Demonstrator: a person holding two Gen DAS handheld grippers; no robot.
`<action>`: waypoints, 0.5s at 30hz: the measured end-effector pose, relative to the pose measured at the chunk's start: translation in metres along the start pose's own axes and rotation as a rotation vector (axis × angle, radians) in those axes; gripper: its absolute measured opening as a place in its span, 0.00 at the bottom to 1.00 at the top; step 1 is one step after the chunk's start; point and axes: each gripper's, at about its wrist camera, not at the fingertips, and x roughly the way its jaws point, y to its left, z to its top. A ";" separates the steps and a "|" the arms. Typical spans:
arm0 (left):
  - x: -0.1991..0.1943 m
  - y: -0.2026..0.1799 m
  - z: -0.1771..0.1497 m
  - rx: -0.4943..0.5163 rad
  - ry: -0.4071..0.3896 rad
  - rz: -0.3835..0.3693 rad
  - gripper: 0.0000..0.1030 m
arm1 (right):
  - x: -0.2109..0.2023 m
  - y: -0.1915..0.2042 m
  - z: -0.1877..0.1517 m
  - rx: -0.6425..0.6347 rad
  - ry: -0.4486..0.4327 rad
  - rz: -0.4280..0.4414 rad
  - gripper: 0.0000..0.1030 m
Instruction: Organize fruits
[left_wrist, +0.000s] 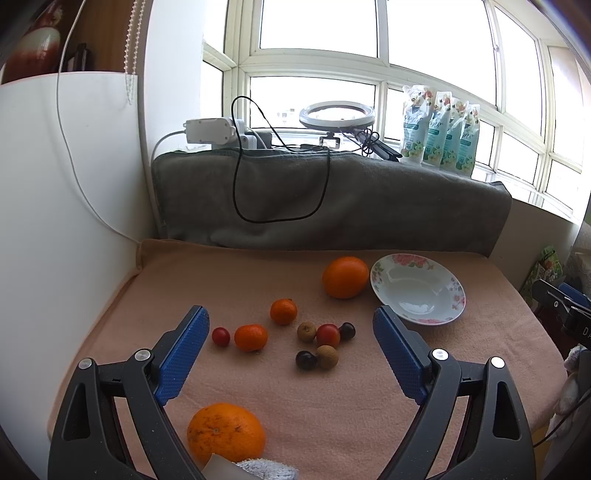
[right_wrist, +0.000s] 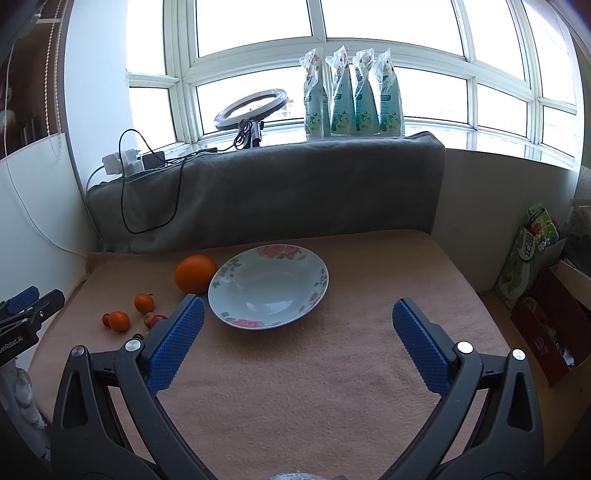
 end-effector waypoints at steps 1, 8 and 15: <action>-0.001 0.000 0.000 -0.001 0.000 0.001 0.88 | 0.000 -0.001 0.000 0.000 -0.001 0.000 1.00; -0.001 0.000 -0.001 0.000 0.000 0.001 0.88 | 0.001 0.001 -0.001 0.000 0.002 0.001 1.00; 0.001 -0.002 -0.001 0.002 0.001 0.001 0.88 | 0.003 0.003 -0.003 0.002 0.007 0.006 1.00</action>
